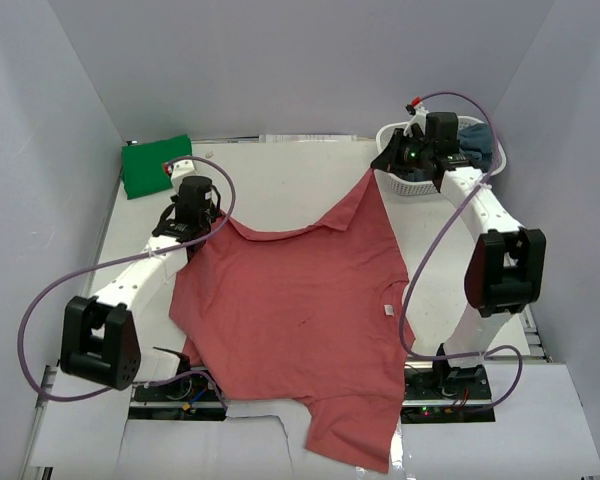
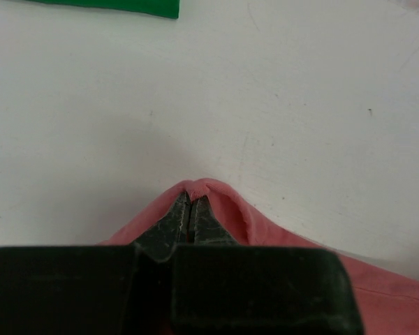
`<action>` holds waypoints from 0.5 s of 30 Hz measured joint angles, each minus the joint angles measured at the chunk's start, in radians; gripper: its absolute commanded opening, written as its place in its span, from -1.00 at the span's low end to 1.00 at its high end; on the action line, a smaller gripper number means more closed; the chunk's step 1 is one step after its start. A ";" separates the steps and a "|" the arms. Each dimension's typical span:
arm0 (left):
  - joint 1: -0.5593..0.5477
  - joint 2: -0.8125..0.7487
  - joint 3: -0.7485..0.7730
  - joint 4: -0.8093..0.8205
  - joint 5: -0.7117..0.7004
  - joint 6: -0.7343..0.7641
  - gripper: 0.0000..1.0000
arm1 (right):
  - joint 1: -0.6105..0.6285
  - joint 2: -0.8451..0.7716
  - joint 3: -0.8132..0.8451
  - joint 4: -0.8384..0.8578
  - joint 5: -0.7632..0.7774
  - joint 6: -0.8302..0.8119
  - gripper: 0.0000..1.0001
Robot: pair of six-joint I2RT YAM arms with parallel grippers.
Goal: Fold and stack the t-shirts
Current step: Flatten out the tshirt
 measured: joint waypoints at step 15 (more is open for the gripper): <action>0.206 0.436 0.261 0.037 0.107 0.025 -1.00 | 0.001 0.475 0.485 -0.120 0.043 -0.024 -0.85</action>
